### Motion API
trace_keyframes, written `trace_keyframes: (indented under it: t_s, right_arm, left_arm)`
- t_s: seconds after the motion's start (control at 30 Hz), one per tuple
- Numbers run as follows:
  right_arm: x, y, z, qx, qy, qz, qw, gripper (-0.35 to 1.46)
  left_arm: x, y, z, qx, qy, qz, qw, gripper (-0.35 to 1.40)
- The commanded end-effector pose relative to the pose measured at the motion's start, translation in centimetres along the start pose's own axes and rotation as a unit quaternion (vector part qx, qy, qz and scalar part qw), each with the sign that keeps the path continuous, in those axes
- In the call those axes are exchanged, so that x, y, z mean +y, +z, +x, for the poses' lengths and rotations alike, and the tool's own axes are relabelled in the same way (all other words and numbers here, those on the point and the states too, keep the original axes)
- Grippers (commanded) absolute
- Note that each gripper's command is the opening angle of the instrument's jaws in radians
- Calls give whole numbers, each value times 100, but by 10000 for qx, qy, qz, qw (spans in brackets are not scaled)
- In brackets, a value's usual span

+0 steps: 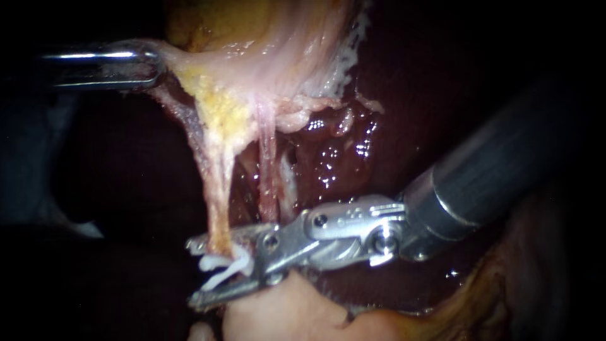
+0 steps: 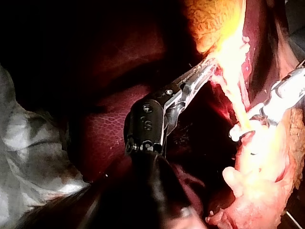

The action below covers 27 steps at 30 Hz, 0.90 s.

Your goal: Clipping second clip left tube

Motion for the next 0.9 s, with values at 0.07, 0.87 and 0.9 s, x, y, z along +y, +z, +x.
trace_keyframes:
  t_s: [0.07, 0.87, 0.9]
  right_arm:
    - [-1, 0, 1, 8, 152, 5, 9999, 28]
    - [9, -5, -4, -101, 1028, 8, 9946, -35]
    - [10, -6, -5, -101, 1028, 7, 9946, -35]
  left_arm:
    - [0, 0, 0, 0, 0, 0, 10000, -35]
    - [-1, 1, 0, 0, -1, 0, 10000, -35]
    - [-1, 1, 0, 0, -1, -1, 10000, -35]
